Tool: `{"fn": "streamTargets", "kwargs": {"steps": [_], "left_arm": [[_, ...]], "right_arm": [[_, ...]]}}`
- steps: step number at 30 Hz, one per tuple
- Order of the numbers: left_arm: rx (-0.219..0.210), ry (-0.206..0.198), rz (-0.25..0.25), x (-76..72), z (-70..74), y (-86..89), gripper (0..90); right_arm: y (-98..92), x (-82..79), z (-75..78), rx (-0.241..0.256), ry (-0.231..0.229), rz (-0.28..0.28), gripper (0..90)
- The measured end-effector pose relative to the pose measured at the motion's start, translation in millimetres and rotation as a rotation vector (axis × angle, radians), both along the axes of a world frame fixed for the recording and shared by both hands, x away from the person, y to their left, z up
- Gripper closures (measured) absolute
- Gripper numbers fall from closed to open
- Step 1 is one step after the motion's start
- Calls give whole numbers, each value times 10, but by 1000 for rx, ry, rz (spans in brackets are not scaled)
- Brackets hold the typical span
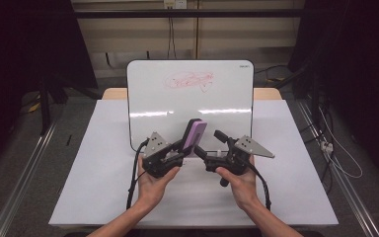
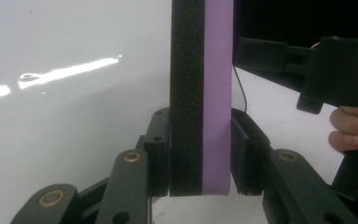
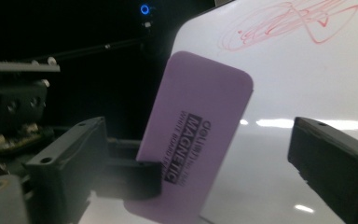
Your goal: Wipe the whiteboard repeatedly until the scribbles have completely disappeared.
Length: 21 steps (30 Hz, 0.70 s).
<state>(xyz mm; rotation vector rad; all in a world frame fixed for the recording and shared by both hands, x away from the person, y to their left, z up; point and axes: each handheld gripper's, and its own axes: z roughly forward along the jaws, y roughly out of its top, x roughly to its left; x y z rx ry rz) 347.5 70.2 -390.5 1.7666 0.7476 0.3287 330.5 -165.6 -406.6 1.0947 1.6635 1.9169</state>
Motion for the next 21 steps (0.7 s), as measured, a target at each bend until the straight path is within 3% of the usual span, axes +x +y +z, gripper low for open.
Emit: {"fn": "streamTargets", "kwargs": {"steps": [6, 8, 21], "left_arm": [[-15, 0, 10, -22, 2, -7, 640], [-18, 7, 11, -18, -6, -16, 640], [-26, 14, 19, -1, -45, -20, 640]], "right_arm": [[29, 56, -5, 79, 4, -25, 181], [56, 64, -12, 120, 0, -52, 284], [167, 63, -122, 162, 70, -51, 385]]}}
